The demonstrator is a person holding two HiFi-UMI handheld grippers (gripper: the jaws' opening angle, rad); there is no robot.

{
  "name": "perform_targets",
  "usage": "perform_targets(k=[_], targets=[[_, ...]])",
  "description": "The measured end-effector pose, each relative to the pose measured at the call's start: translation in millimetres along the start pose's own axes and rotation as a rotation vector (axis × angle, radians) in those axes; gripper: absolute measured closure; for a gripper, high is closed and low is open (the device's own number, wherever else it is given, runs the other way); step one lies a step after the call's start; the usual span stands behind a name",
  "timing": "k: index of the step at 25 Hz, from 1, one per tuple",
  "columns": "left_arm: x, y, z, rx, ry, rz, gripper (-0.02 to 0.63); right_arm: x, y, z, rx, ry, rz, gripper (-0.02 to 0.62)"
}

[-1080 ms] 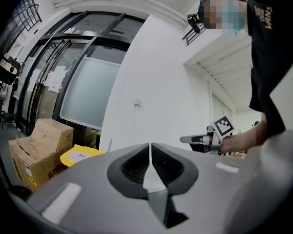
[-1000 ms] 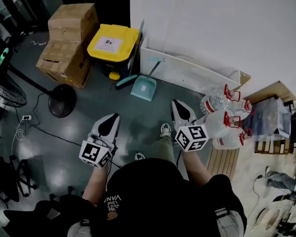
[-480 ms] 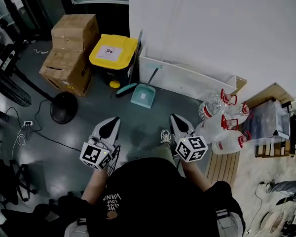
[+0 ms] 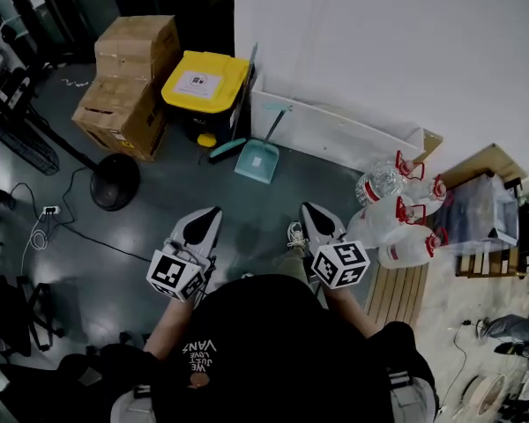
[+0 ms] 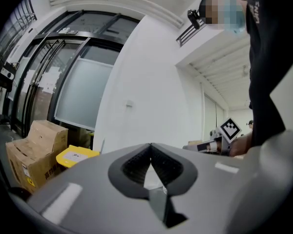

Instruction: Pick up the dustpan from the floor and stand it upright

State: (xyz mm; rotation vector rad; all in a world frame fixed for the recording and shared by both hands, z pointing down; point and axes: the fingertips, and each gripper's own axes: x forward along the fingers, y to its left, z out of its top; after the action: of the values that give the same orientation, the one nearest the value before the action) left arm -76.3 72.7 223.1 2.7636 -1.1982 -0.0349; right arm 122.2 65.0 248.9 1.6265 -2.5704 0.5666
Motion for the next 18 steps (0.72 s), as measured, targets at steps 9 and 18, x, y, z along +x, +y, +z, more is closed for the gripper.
perform_targets(k=[9, 18], targets=[[-13.1, 0.8, -6.2, -0.037, -0.002, 0.041, 0.552, 2.2, 11.9, -5.1, -0.021, 0.029, 0.028, 0.594], [-20.2, 5.5, -8.6, -0.048, -0.006, 0.073, 0.552, 7.3, 14.8, -4.7, -0.033, 0.036, 0.038, 0.594]])
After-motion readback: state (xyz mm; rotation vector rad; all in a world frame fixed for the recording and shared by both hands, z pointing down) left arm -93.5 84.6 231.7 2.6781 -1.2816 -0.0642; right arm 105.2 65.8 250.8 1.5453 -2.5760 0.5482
